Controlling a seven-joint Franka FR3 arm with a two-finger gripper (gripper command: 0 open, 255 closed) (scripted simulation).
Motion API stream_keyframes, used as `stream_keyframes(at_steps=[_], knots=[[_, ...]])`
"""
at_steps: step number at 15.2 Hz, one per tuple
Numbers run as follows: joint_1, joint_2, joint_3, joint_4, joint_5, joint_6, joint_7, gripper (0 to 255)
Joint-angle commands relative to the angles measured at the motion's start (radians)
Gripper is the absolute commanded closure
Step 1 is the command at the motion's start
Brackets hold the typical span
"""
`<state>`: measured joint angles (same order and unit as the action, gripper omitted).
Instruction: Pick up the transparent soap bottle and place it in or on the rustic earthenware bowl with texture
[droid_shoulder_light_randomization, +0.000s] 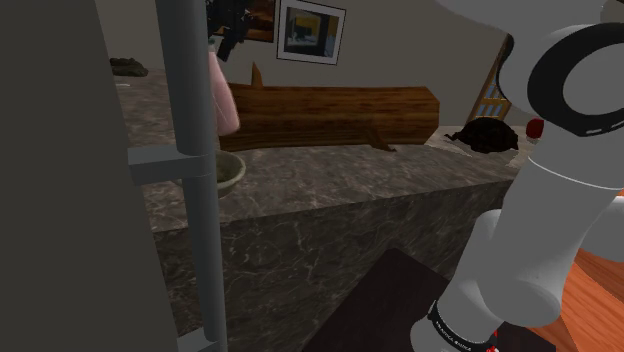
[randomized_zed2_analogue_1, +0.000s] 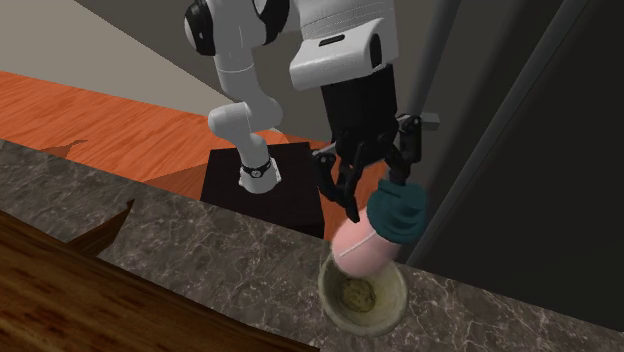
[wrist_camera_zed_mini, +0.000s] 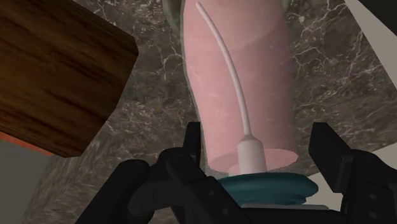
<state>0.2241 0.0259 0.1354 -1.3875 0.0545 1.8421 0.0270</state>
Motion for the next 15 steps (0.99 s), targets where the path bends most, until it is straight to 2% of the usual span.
stream_keyframes(at_steps=[1,12,15], knots=[[0.0,-0.015,0.0,-0.045,0.003,0.031,-0.002,255],[-0.002,-0.067,-0.002,-0.26,0.015,0.194,-0.016,255],[-0.002,-0.069,-0.002,-0.27,0.016,0.203,-0.017,255]])
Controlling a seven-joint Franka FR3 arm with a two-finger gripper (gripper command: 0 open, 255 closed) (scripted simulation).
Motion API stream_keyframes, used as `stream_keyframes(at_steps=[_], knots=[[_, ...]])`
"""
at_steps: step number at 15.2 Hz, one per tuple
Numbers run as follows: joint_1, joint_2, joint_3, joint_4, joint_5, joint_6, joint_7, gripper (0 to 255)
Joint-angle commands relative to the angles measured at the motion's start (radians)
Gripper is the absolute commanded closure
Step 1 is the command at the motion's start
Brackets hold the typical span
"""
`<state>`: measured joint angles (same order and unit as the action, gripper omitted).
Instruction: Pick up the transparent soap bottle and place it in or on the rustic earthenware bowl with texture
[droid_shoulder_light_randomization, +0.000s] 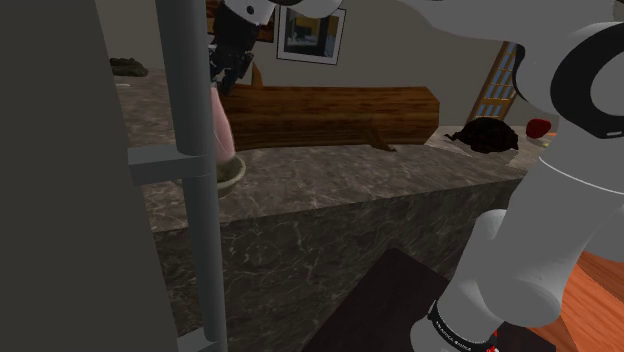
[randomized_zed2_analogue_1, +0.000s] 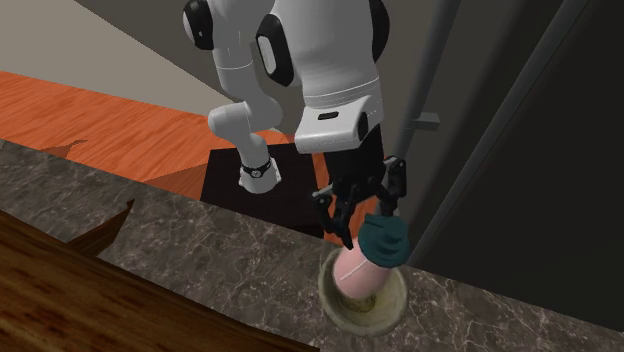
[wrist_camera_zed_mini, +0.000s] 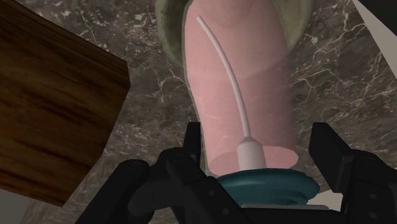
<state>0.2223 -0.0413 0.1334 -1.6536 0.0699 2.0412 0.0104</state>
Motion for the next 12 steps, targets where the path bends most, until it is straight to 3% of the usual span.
stream_keyframes(at_steps=[1,5,6,12], knots=[[0.0,-0.002,0.0,-0.004,0.0,0.003,0.0,255],[0.0,-0.002,0.0,-0.004,0.0,0.003,0.0,255],[0.0,-0.002,0.0,-0.004,0.0,0.003,0.0,0],[-0.001,-0.012,-0.002,0.015,0.002,-0.026,-0.001,0]])
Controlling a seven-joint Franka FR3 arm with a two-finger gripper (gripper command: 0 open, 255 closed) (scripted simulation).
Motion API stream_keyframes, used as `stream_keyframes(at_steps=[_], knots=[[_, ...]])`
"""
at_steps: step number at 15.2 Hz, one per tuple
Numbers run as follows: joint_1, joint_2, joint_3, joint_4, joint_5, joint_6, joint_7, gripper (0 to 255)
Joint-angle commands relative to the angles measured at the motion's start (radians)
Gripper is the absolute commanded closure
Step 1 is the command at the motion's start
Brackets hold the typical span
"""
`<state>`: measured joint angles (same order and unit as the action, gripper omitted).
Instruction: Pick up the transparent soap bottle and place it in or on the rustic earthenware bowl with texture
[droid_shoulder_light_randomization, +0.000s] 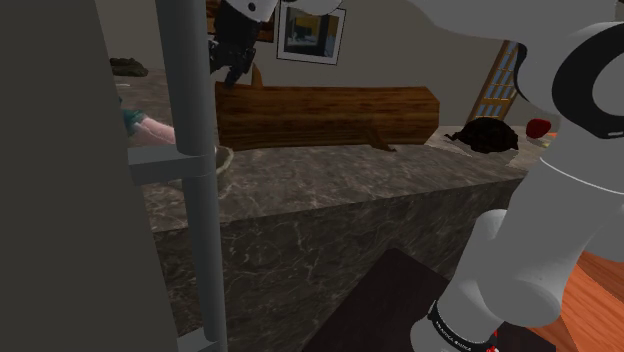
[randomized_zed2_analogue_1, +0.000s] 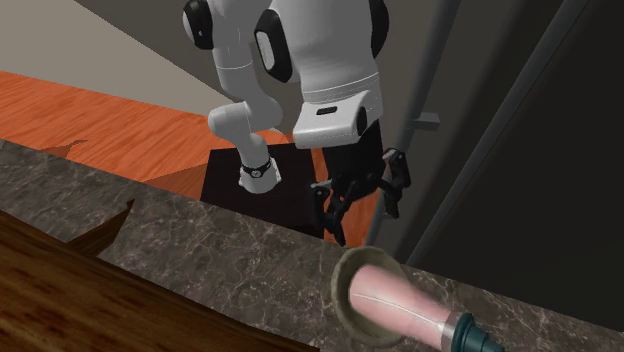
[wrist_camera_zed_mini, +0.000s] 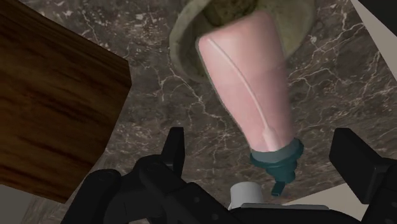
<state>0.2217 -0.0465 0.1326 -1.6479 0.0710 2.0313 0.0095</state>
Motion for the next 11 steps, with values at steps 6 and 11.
stream_keyframes(at_steps=[6,11], knots=[[-0.004,-0.031,-0.005,0.069,0.005,-0.1,-0.002,0],[-0.004,-0.031,-0.005,0.069,0.005,-0.1,-0.002,0]])
